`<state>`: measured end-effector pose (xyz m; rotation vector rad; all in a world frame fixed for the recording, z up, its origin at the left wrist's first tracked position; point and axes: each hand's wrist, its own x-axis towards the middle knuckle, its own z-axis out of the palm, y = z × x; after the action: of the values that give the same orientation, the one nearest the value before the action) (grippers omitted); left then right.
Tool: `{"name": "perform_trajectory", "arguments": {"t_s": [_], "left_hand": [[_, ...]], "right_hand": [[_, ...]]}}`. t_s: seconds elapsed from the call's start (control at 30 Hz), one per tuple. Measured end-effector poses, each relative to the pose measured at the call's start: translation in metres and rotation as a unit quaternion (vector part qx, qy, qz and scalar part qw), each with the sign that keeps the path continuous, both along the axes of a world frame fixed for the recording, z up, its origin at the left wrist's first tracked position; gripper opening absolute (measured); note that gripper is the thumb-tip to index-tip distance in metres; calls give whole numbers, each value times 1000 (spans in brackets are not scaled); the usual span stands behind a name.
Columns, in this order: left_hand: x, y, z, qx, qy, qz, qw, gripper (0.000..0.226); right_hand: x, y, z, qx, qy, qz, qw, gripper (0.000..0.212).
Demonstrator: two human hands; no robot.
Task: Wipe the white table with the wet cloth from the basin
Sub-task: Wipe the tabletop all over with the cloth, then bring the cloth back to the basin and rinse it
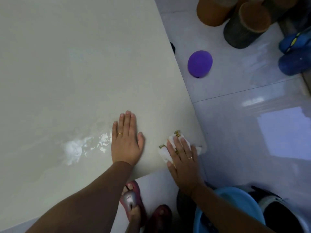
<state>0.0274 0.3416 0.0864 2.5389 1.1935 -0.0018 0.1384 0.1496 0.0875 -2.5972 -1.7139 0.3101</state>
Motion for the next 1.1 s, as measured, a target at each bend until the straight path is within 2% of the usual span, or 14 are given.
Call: {"name": "perform_trajectory", "arguments": {"t_s": [0.07, 0.2, 0.27, 0.33, 0.43, 0.5, 0.6, 0.63, 0.7, 0.77, 0.83, 0.9, 1.0, 1.1], "left_hand": [[-1, 0, -2, 4, 0, -1, 1000, 66], [-1, -2, -5, 17, 10, -4, 1000, 66], [0, -4, -3, 17, 10, 0, 1000, 67], [2, -9, 1, 6, 10, 10, 1000, 67], [13, -26, 14, -24, -6, 39, 999, 58], [24, -50, 25, -64, -37, 48, 996, 52], [41, -91, 38, -139, -73, 63, 986, 37], [46, -105, 41, -160, -77, 59, 982, 34], [52, -129, 45, -218, -109, 52, 969, 30], [56, -148, 50, -301, -146, 79, 939, 32], [57, -162, 55, -401, -161, 139, 891, 43], [57, -174, 64, -515, -154, 195, 820, 54], [58, -186, 89, -675, -140, 233, 686, 49], [69, -197, 119, -757, -131, 207, 606, 48]], "right_hand": [[23, -9, 1, -9, -2, 45, 999, 60], [56, -9, 15, -36, 16, -91, 995, 58], [57, -2, 20, 32, 65, -132, 989, 53], [63, 7, 24, 130, 164, -251, 945, 47], [82, 7, 28, 119, 307, -409, 851, 65], [86, 2, 31, 74, 337, -424, 838, 60], [77, -6, 34, 72, 297, -452, 838, 47], [74, -10, 34, 79, 296, -473, 826, 44], [66, -22, 35, 94, 343, -516, 779, 39], [56, -37, 41, 115, 413, -535, 728, 28], [47, -53, 52, 149, 465, -525, 697, 21], [40, -73, 66, 180, 510, -516, 664, 24], [33, -106, 89, 208, 554, -524, 613, 36], [32, -144, 117, 261, 570, -549, 553, 34]]}}
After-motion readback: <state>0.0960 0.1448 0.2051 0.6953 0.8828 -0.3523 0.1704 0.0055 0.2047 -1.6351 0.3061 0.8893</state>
